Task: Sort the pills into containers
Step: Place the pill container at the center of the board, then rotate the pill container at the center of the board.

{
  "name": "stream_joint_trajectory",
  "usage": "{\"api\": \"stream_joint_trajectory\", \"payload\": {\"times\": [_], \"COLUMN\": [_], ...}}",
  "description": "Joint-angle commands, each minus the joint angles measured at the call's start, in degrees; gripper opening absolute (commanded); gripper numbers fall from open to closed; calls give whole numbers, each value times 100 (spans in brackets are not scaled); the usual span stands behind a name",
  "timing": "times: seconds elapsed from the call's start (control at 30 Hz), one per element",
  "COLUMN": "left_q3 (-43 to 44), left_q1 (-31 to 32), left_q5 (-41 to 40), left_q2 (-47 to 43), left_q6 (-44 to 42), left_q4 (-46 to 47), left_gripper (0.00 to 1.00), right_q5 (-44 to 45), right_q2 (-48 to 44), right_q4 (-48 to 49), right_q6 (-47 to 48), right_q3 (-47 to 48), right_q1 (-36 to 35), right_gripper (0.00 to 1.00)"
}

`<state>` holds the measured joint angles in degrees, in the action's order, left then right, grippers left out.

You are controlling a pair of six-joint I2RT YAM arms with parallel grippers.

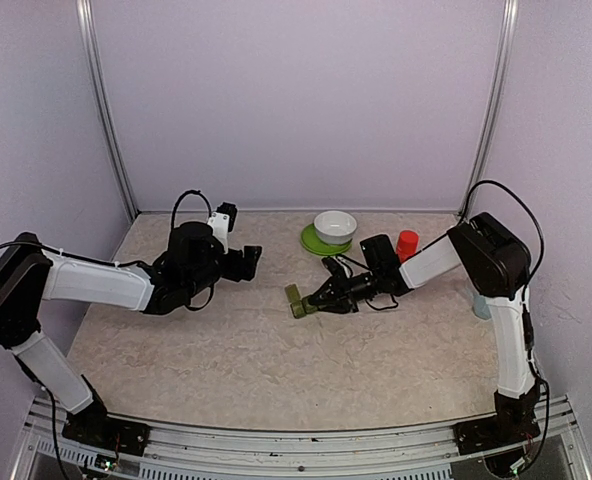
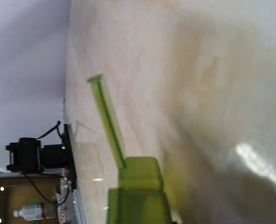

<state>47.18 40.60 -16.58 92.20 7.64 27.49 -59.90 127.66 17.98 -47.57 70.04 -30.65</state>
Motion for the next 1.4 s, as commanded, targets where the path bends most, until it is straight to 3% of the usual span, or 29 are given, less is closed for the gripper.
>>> {"api": "stream_joint_trajectory", "payload": {"times": [0.0,0.43,0.67,0.93,1.13,1.37], "left_q3": [-14,47,55,11,30,34], "left_q1": [-81,-113,-114,-112,-114,-114], "left_q5": [-80,94,155,207,252,171], "left_q2": [-139,-35,-5,21,95,149], "left_q6": [158,211,255,306,356,396], "left_q4": [-125,-63,-91,-46,-41,-57], "left_gripper": [90,90,91,91,92,94], "right_q5": [227,1162,2060,2720,3517,4586], "right_q2": [127,-331,-768,-1093,-1400,-1571], "right_q4": [-610,-2475,-3061,-3512,-3798,-4027], "right_q6": [391,1522,2066,2733,3139,3519], "right_q3": [359,814,896,1040,843,417], "right_q1": [-97,-18,167,183,147,-388], "right_gripper": [30,74,89,99,100,100]}}
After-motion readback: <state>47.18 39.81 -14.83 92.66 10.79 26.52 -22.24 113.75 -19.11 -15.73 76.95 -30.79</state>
